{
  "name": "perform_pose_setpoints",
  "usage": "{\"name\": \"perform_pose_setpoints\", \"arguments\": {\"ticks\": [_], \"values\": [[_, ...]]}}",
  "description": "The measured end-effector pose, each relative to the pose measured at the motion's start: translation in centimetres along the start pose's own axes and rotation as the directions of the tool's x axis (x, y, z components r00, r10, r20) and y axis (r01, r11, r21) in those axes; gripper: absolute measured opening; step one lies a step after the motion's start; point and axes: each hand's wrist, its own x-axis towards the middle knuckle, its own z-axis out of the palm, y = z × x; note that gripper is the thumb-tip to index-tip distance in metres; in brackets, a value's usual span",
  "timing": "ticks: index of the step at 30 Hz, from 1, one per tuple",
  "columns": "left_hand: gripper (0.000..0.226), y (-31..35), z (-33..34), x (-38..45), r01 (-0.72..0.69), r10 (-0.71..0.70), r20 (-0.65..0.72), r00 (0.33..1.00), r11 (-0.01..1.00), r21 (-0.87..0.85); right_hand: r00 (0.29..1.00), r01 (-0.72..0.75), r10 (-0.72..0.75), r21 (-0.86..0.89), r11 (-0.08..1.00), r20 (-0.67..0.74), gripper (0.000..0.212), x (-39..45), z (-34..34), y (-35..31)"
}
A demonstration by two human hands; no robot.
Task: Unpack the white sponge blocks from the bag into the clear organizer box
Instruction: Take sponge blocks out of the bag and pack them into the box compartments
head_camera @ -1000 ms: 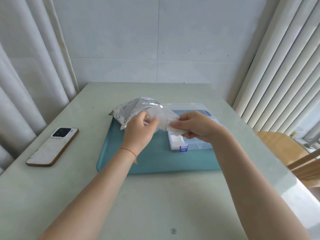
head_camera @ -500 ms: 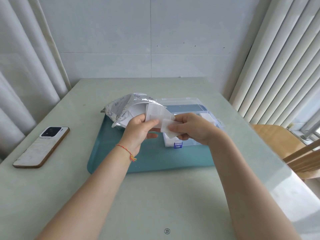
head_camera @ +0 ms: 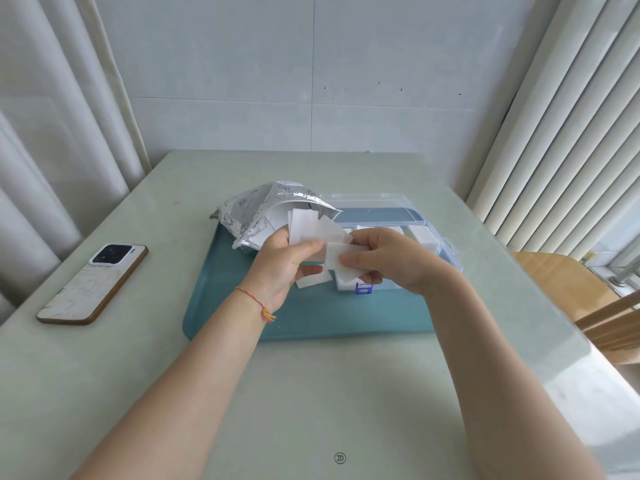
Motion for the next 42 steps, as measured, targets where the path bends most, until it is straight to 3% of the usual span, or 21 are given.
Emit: {"name": "perform_pose_setpoints", "arguments": {"ticks": [3,8,11,15,20,22,24,26,29,31,33,36,39,42], "values": [[0.020,0.2,-0.2,0.0,-0.041,0.039,-0.084,0.996,0.999,-0.020,0.999,0.009,-0.008,0.037,0.999,-0.048,0.012,-0.1,-0.4,0.1],[0.020,0.0,-0.7,0.3,-0.073,0.077,-0.241,0.967,0.997,0.025,0.951,0.095,-0.022,0.223,0.970,-0.310,0.009,0.1,-1.0,0.1],[0.020,0.1,-0.6,0.2,-0.049,0.051,-0.232,0.971,0.999,0.016,0.956,0.158,-0.071,0.296,0.942,-0.285,0.004,-0.1,-0.8,-0.4],[0.021,0.3,0.0,-0.1,0.007,-0.010,-0.119,0.993,1.000,-0.023,0.969,0.115,-0.071,0.175,0.978,-0.236,0.005,0.1,0.6,-0.8],[0.017,0.9,0.0,-0.2,0.078,-0.085,-0.051,0.995,0.989,-0.128,0.944,0.037,-0.038,-0.011,0.999,-0.328,0.006,0.4,1.6,-1.1],[0.016,0.8,-0.1,-0.3,0.066,-0.066,0.009,0.998,0.994,-0.092,0.933,0.026,-0.044,-0.054,0.998,-0.358,0.009,0.4,1.9,-1.3],[0.019,0.4,-0.1,-0.3,0.025,-0.025,-0.010,1.000,0.999,-0.029,0.923,0.019,-0.070,-0.136,0.991,-0.378,0.012,0.6,2.3,-1.4],[0.017,0.3,-0.2,-0.3,-0.021,0.028,-0.132,0.991,0.998,0.054,0.898,0.022,-0.132,-0.257,0.966,-0.419,0.015,1.1,2.7,-1.3],[0.012,0.4,-1.2,0.0,-0.135,0.296,-0.311,0.903,0.883,0.449,0.864,0.018,-0.254,-0.476,0.879,-0.435,0.008,1.9,3.0,-1.2],[0.018,0.3,-1.9,0.2,-0.159,0.453,-0.320,0.832,0.748,0.645,0.896,0.042,-0.312,-0.639,0.768,-0.316,0.006,2.5,3.4,-1.3],[0.016,0.2,-2.5,0.3,-0.184,0.532,-0.309,0.789,0.683,0.707,0.943,0.067,-0.295,-0.782,0.619,-0.153,0.014,3.0,4.2,-1.4],[0.006,0.1,-2.5,0.4,-0.204,0.573,-0.290,0.766,0.645,0.736,0.982,0.072,-0.189,-0.879,0.471,-0.021,0.019,3.8,5.4,-1.4],[0.010,0.0,-2.7,0.4,-0.223,0.580,-0.282,0.764,0.648,0.729,0.996,0.052,-0.089,-0.935,0.349,0.022,0.028,4.3,6.2,-1.4],[0.006,-0.2,-2.9,0.4,-0.208,0.555,-0.287,0.781,0.663,0.719,0.999,0.038,-0.040,-0.950,0.309,0.027,0.023,4.7,6.5,-1.9]]}}
